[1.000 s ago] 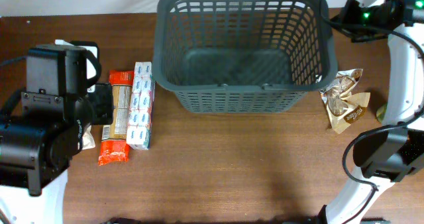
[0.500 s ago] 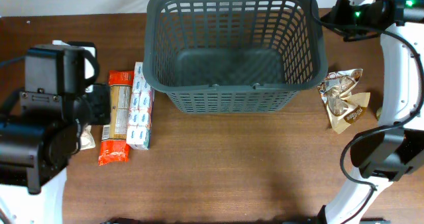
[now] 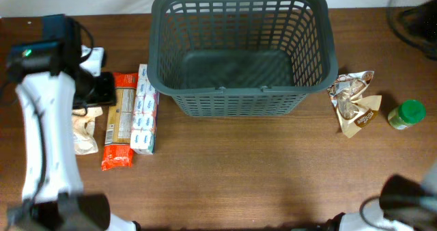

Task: Pack container

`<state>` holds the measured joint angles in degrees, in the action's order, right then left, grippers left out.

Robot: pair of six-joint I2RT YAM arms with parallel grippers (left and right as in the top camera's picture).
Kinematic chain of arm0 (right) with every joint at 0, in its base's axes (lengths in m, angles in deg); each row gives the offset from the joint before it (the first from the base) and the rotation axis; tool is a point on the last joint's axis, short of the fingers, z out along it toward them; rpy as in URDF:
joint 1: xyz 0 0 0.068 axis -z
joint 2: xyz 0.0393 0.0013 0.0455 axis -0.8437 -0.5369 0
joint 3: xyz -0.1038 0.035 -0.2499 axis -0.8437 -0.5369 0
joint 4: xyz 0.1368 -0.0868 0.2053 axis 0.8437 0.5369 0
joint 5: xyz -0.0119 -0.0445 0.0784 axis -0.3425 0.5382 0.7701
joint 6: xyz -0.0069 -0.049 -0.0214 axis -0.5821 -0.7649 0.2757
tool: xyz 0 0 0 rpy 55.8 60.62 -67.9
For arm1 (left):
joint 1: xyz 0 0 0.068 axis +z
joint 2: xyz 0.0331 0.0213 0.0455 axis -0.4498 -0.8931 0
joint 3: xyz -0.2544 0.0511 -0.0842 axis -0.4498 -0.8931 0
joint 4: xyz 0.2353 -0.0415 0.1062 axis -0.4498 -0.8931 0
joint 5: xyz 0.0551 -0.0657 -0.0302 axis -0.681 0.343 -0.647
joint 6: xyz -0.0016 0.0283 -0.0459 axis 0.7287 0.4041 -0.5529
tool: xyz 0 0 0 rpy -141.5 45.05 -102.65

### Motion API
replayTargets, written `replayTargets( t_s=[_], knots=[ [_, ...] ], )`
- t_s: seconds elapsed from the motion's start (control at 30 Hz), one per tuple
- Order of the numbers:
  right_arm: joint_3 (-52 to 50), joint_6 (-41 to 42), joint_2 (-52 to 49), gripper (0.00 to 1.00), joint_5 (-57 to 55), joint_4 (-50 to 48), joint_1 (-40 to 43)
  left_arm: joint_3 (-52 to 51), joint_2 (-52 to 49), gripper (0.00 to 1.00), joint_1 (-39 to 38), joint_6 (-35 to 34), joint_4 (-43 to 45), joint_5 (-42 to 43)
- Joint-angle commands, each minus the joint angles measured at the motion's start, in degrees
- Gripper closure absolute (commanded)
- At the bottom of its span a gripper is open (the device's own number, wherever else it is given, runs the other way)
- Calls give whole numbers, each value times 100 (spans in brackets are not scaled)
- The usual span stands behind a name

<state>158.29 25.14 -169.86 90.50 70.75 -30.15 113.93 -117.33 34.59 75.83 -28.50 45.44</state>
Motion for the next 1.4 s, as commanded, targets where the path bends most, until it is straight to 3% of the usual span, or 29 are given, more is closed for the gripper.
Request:
replayTargets(
  t_s=[0.0,0.03,0.07,0.17,0.23,0.27,0.3,0.43,0.53,0.8,0.97,1.17,1.27,1.33,1.37],
  knots=[
    [76,-37,431,33,7,46,599,-55,-450,49,20,474,101,476],
    [76,-37,509,23,7,66,763,-55,-586,49,20,540,149,476],
    [76,-37,581,1,7,92,925,-55,-763,49,17,662,197,507],
    [76,-37,697,1,4,175,1285,-55,-1150,49,9,1263,238,962],
    [76,-39,706,1,4,197,1449,-55,-1414,43,7,1320,254,1019],
    [74,-39,702,1,4,197,1519,-55,-1543,29,-4,1320,254,1043],
    [74,-39,691,1,4,195,1561,-55,-1657,1,-26,1322,258,1056],
    [74,-39,636,1,2,195,1589,-55,-2026,1,-260,1561,363,966],
    [70,-39,627,0,2,195,1578,-55,-2221,1,-520,1550,616,444],
    [70,-39,623,1,2,195,1578,-59,-2496,1,-868,999,1182,-461],
    [70,-39,623,1,4,195,1578,-61,-2732,0,-776,669,1355,-472],
    [70,-39,623,1,4,195,1578,-61,-3005,0,-748,1001,1436,-179],
    [70,-39,623,1,2,195,1578,-61,-3182,11,-756,1014,1432,48],
    [70,-39,623,1,2,195,1578,-61,-3287,39,-758,1012,1432,190],
    [70,-39,623,1,2,195,1578,-61,-3362,63,-758,1010,1423,240]
  ],
)
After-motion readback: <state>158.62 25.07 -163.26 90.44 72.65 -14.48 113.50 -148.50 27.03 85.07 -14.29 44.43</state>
